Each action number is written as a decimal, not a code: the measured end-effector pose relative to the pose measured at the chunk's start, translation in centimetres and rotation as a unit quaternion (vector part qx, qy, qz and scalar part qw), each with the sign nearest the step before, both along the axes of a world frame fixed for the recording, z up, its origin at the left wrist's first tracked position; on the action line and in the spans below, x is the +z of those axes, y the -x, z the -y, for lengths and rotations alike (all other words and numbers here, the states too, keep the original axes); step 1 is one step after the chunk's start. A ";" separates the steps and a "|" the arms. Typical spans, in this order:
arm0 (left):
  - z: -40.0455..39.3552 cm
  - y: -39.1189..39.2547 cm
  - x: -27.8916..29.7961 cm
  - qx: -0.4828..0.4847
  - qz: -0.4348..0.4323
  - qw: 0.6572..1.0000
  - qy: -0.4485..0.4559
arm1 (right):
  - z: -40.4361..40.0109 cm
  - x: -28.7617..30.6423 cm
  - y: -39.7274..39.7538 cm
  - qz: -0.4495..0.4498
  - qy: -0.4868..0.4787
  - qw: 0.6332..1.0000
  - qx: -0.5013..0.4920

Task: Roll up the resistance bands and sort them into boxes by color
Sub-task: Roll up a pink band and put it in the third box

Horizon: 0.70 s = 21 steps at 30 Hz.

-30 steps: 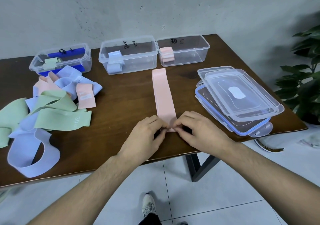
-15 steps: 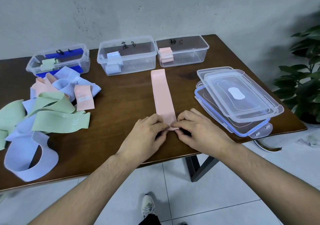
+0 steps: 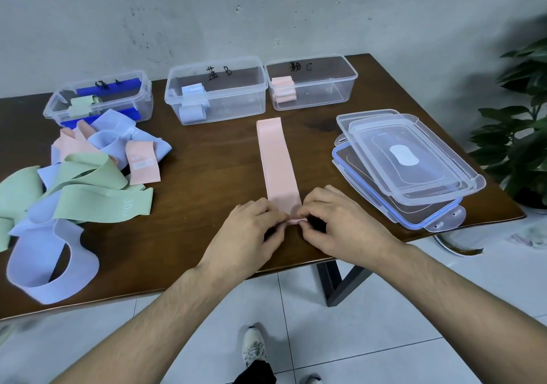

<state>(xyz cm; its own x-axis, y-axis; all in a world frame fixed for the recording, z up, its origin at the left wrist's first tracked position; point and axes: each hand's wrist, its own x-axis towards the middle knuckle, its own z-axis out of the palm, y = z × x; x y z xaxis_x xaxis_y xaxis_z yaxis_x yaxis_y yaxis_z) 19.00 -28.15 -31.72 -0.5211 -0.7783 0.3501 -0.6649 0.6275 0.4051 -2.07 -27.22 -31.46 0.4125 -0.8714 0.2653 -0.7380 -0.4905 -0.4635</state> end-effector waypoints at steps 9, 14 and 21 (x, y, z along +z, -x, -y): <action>0.0 0.4 0.4 0.028 -0.022 0.999 -0.042 | 0.0 -0.1 0.1 0.003 -0.011 1.000 -0.011; 0.0 0.2 0.6 0.020 -0.017 1.000 -0.013 | 0.3 -0.2 0.1 0.005 -0.007 1.000 -0.014; 0.5 -0.1 -0.1 0.029 0.007 1.000 0.002 | 0.4 -0.3 0.3 0.015 0.012 1.000 -0.007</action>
